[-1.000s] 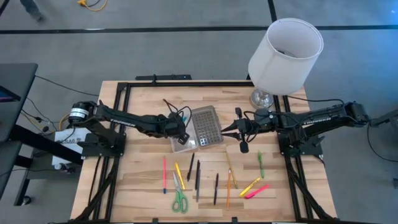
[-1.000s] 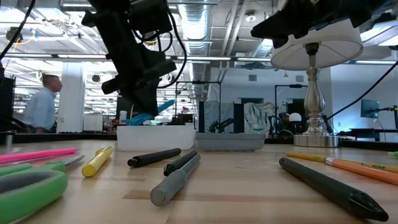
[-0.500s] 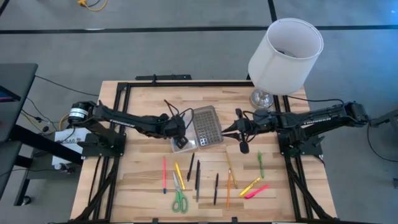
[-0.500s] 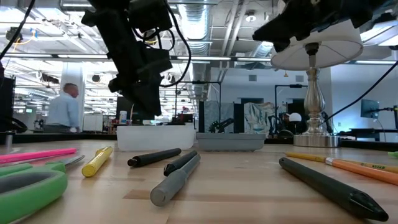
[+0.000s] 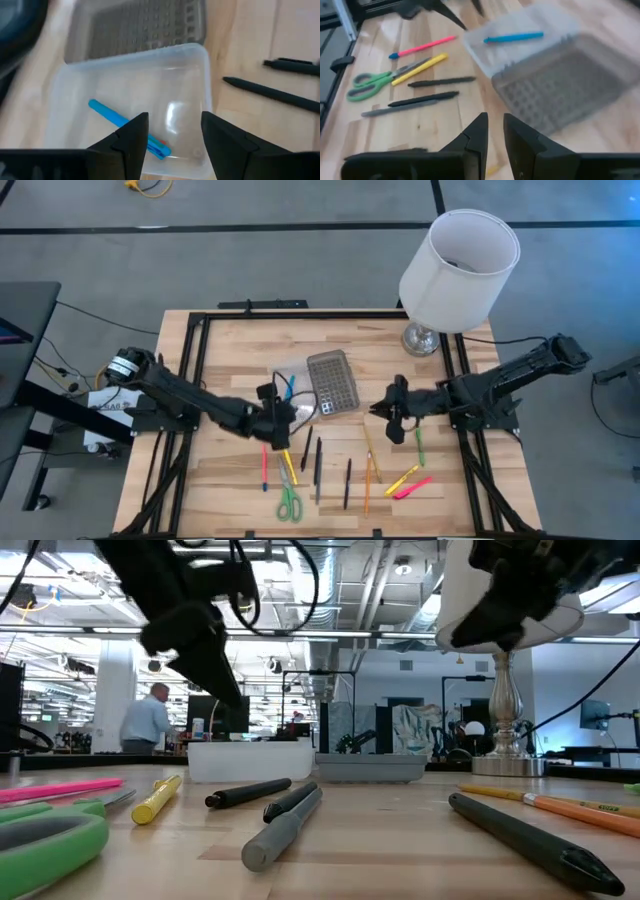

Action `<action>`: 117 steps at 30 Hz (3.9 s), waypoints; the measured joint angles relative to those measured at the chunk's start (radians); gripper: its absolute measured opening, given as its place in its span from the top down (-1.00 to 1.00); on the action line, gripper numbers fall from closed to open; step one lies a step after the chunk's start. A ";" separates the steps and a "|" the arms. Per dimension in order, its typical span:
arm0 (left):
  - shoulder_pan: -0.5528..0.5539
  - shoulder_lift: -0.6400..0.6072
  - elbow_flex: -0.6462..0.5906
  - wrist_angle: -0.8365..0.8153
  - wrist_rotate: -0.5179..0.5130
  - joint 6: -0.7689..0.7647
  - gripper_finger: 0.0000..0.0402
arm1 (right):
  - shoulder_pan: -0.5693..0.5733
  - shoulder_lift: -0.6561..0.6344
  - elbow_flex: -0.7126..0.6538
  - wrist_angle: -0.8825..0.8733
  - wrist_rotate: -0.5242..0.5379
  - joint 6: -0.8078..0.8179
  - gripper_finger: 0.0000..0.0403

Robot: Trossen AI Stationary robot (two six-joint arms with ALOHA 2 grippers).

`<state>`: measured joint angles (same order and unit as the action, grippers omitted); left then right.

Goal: Pick & place school supplies into a supply box
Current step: Put the green pen into the black supply box

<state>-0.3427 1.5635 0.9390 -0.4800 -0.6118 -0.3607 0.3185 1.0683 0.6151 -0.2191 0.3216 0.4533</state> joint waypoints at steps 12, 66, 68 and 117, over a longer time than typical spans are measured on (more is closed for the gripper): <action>-0.169 0.000 0.000 -0.002 -0.246 0.007 0.11 | 0.239 0.057 0.000 -0.500 0.152 0.862 0.74; -0.219 0.000 0.000 -0.023 -0.309 -0.045 0.11 | 0.439 0.426 0.117 -0.693 -0.168 1.310 0.39; -0.219 0.000 0.000 -0.023 -0.309 -0.045 0.11 | 0.439 0.425 0.117 -0.691 -0.176 1.310 0.32; -0.248 0.000 0.000 -0.026 -0.235 -0.119 0.11 | 0.310 0.431 0.054 -0.555 -0.062 0.817 0.96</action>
<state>-0.5904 1.5635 0.9390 -0.5064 -0.8467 -0.4801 0.6283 1.4993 0.6687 -0.7740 0.2596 1.2699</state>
